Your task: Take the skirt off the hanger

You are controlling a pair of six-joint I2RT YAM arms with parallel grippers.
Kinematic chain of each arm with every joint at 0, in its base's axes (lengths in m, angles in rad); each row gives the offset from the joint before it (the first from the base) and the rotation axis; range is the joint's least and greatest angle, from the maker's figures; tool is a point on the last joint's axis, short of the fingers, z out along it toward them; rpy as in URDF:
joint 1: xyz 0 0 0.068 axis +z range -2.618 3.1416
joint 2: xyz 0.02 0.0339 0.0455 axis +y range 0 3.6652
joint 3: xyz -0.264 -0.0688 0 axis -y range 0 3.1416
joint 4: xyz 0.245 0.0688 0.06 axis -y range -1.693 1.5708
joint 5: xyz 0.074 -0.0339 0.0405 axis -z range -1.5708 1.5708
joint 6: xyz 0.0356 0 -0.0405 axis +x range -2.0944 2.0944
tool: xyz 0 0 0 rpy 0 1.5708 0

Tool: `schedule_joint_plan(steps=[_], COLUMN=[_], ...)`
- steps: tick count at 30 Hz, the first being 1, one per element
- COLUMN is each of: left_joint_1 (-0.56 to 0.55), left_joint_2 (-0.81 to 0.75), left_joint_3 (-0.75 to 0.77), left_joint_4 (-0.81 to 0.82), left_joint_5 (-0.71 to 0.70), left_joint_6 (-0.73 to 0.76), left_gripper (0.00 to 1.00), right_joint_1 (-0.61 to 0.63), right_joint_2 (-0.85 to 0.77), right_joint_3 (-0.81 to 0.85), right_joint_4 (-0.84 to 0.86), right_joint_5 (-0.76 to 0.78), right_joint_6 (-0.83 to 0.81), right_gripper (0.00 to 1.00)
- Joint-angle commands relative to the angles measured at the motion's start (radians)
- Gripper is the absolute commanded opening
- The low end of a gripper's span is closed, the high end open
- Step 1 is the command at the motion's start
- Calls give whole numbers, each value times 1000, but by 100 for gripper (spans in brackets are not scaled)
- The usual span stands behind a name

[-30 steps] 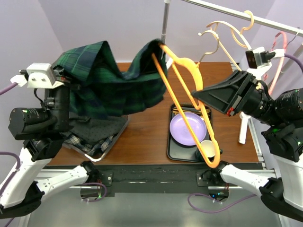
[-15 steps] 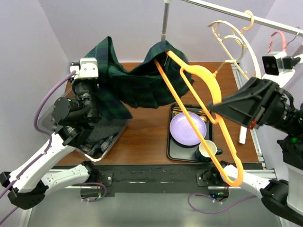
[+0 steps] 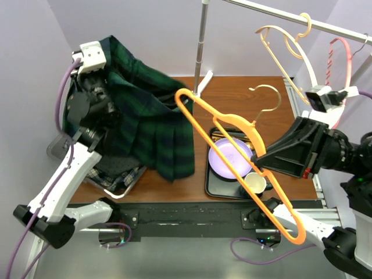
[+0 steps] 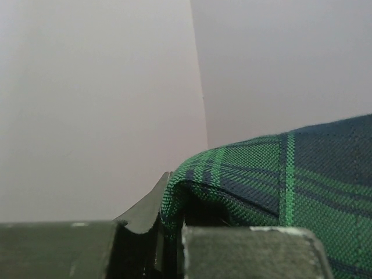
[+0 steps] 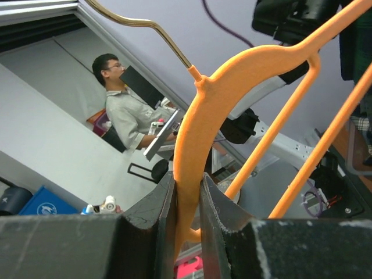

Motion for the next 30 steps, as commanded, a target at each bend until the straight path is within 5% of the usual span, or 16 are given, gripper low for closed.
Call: schedule_joint_plan(steps=[1, 6, 14, 24, 30], left_joint_1=[51, 54, 54, 54, 54], left_joint_2=[22, 37, 6, -32, -41], left_joint_3=[100, 211, 461, 406, 324], left_joint_4=[-83, -185, -406, -305, -82], left_joint_5=[60, 71, 277, 105, 37], left_joint_6=[-183, -236, -372, -69, 227], left_gripper=[0, 0, 0, 0, 0], right_joint_1=[1, -1, 1, 1, 1], right_joint_2=[-26, -26, -61, -72, -78], right_joint_3=[103, 149, 183, 103, 72], right_joint_4=[-48, -135, -263, -245, -222], right_joint_5=[-14, 64, 364, 412, 406], right_joint_6=[-102, -220, -403, -444, -444], right_gripper=[0, 0, 0, 0, 0])
